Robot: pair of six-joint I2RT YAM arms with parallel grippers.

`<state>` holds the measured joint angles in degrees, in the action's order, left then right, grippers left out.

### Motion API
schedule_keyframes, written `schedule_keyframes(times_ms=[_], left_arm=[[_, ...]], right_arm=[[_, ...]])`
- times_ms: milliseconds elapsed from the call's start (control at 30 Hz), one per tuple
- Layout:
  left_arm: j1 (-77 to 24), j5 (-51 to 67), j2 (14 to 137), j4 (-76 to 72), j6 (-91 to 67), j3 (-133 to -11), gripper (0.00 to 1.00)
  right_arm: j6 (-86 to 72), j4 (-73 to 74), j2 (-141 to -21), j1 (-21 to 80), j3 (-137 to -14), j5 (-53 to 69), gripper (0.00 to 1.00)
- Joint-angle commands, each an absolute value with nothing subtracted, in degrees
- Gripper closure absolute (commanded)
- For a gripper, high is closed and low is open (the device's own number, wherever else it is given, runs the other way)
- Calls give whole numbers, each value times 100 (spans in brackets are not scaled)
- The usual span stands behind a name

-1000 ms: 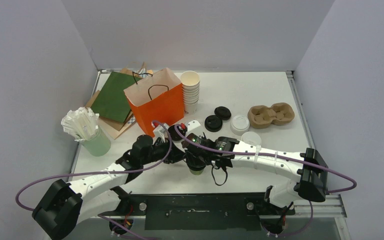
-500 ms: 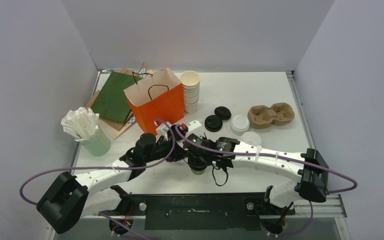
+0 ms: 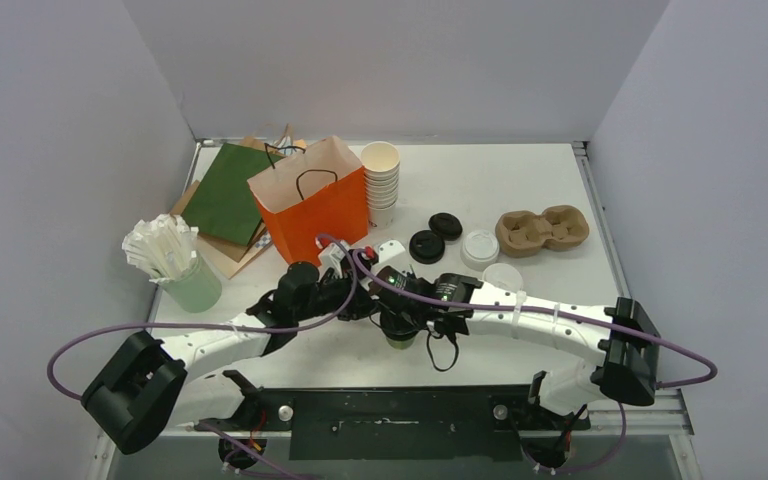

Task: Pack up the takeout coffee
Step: Close the cup lid on the coffee cup.

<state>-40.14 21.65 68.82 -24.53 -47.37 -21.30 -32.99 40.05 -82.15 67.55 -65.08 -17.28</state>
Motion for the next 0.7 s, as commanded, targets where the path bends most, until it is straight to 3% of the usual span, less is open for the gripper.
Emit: schedule_keyframes(times_ms=[0,267,667], left_arm=[[-4118,1728,7012,-391,-4113,-2278,77],[-4109,1526,6939,467,-3698,-3493,77],[-4185,1841,6823,-207,-4024,-3752,72]], right_arm=[[-3162,4391,-8128,6649,-6418,-1467,63],[-2931,4173,-7853,6267,-6391,-1119,63],[-2795,4163,-7576,6053,-6538,-915,61]])
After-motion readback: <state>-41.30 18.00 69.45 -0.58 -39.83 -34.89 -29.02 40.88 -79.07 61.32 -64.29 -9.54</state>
